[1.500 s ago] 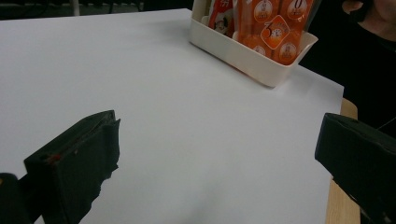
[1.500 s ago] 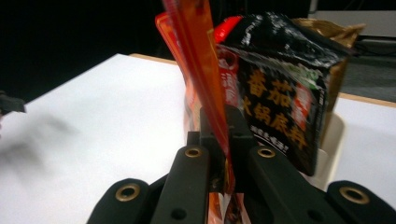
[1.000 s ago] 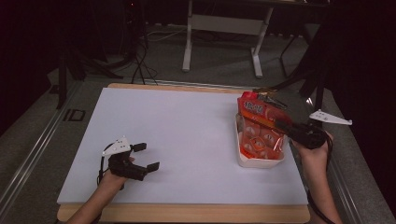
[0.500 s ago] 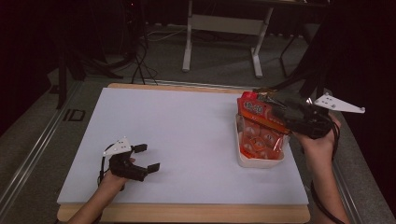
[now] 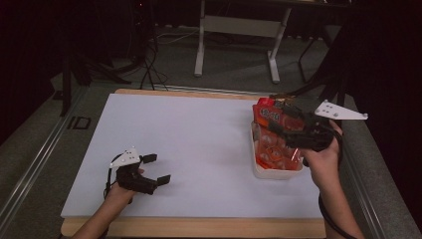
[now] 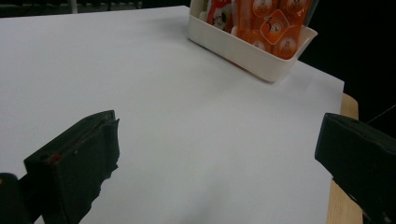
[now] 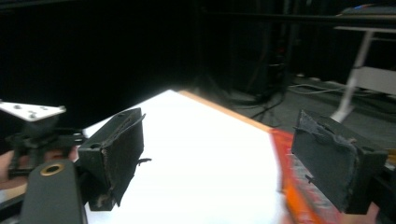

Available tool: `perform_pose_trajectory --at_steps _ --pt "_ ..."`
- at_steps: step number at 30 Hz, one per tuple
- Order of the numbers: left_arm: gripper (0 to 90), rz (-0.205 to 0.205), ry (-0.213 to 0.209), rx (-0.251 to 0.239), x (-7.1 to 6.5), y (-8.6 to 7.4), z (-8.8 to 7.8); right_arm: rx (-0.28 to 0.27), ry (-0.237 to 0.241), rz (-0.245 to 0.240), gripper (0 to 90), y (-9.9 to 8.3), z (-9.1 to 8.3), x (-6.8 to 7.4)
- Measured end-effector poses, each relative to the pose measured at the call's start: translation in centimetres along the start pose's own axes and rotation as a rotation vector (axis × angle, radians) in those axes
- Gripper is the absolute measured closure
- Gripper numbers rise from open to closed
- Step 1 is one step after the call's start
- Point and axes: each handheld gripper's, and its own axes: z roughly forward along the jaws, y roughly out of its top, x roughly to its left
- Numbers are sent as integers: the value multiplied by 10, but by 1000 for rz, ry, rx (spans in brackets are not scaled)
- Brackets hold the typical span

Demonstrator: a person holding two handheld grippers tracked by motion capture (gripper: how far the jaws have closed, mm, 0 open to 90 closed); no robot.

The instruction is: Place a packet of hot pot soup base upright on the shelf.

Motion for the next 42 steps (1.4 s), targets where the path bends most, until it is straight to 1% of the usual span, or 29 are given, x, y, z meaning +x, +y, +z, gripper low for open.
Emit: perform_pose_trajectory --at_steps 2,4,6,7,9,11,12,14,16,19,22,23,25,26,27,30,32,35,38,39,41,42 --pt "0 -4 -5 0 -1 0 0 13 13 -5 136 -5 6 5" --pt "0 -4 -4 1 -1 0 1 16 46 9 122 -10 12 8" --pt "0 -4 -5 0 -1 0 0 17 54 5 120 -15 16 11" --pt "0 -2 -5 0 -1 0 0 21 73 13 119 -17 18 12" --pt "0 -4 -5 -4 -1 0 0 24 72 10 126 -22 22 14" --pt "0 -4 -5 -5 0 0 0 40 87 13 123 -29 26 15" --pt "0 -1 -5 -5 0 0 0 40 89 16 125 -32 28 16" --pt "0 -4 -8 -7 0 0 0 54 101 16 124 -39 32 18" --pt "0 -3 -7 -5 0 0 0 68 99 17 126 -45 36 20" --pt "0 5 -2 -2 0 0 0 89 112 17 135 -55 43 22" --pt "0 12 -1 -3 -1 0 0 96 126 18 136 -68 51 27" --pt "0 10 -2 -5 -1 0 0 108 131 18 136 -72 54 28" --pt "0 16 -2 -5 -1 0 0 126 125 6 137 -81 59 33" --pt "0 15 -3 -4 -1 0 0 139 135 6 136 -86 62 34" --pt "0 16 -2 -5 -1 0 0 155 135 3 136 -90 65 35" --pt "0 16 -3 -5 -1 0 -1 175 140 0 137 -101 71 38" --pt "0 18 -4 -5 -1 0 -1 177 117 -10 137 -106 72 40" --pt "0 20 -3 -3 -2 0 -1 187 109 -9 138 -114 74 41" --pt "0 20 -4 -3 -2 0 -1 188 127 -2 137 -118 74 41" --pt "0 21 -2 -3 -2 0 -1 194 117 -27 137 -123 74 42" --pt "0 20 -4 -3 -2 0 -1 191 116 -41 143 -126 74 42" --pt "0 21 -3 -4 -2 0 -1 189 126 -40 143 -127 74 41"
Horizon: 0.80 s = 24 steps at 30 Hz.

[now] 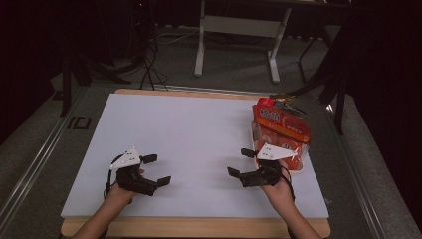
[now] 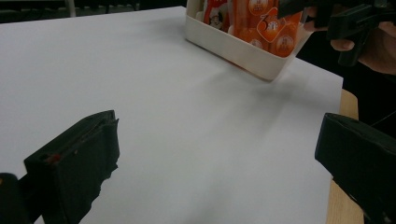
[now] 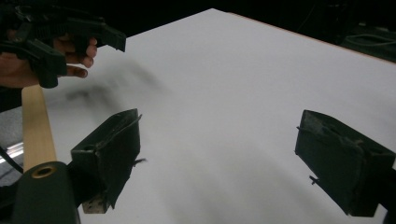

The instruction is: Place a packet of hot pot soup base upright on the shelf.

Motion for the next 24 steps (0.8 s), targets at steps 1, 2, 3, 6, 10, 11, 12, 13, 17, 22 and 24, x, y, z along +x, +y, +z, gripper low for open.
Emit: perform_pose_trajectory --at_steps 1,2,3,6,10,11,12,13,17,22,24 --pt "0 0 0 -1 0 0 0 1 8 11 143 -1 0 -1" --pt "0 1 -1 0 0 0 0 3 13 24 143 -2 -1 -1" --pt "0 1 -1 0 0 0 0 4 13 27 143 -3 -1 -1" --pt "0 0 -1 0 0 0 0 13 14 38 144 -7 -4 -2" --pt "0 3 -1 2 0 -1 0 24 -1 35 144 -13 -7 -1" --pt "0 4 -1 3 0 -1 0 27 4 39 143 -14 -8 -2" --pt "0 4 -1 3 0 -1 0 28 5 41 143 -15 -8 -2" --pt "0 3 -2 3 0 -1 0 27 -2 37 143 -16 -9 -1" --pt "0 2 -3 5 -1 -2 0 9 -17 19 141 -17 -13 0" --pt "0 -3 -5 2 0 -3 1 -2 -18 15 140 -17 -13 0" --pt "0 -3 -3 2 0 -3 0 1 -21 14 140 -17 -12 0"
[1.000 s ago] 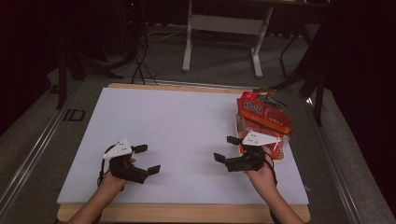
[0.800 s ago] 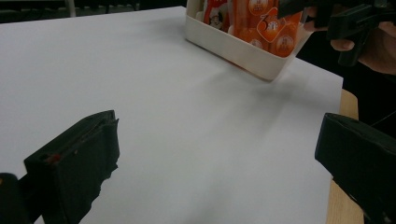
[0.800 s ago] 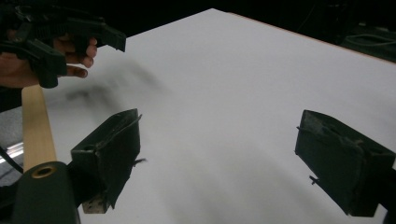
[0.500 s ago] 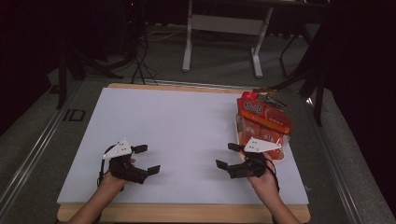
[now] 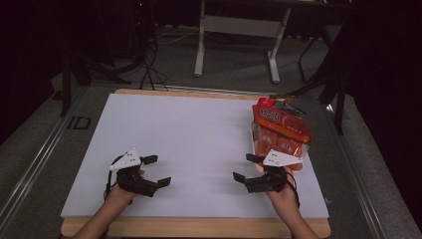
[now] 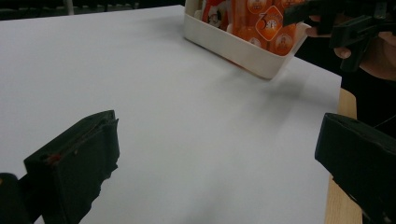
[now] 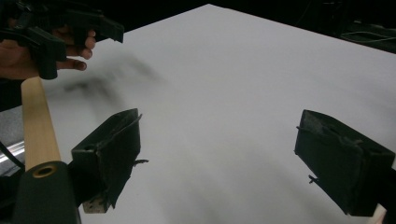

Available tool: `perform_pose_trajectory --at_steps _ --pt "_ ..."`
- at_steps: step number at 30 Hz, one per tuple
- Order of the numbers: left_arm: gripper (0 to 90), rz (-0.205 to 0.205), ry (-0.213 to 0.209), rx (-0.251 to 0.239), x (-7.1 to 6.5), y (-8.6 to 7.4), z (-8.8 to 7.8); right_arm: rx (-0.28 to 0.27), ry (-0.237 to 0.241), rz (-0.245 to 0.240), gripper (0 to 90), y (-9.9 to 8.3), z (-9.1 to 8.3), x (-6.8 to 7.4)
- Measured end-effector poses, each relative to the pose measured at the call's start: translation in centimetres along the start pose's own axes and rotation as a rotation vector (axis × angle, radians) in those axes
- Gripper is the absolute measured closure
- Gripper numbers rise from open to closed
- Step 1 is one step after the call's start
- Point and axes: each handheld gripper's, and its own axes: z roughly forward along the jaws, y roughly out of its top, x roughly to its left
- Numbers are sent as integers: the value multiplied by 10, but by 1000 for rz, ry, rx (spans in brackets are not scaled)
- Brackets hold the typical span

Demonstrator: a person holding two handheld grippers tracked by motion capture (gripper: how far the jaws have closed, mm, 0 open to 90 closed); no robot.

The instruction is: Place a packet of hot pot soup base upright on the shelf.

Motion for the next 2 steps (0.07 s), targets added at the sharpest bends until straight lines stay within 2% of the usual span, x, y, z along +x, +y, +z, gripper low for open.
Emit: perform_pose_trajectory --at_steps 2 --pt "0 0 1 -1 0 0 0 2 0 0 140 0 0 0"
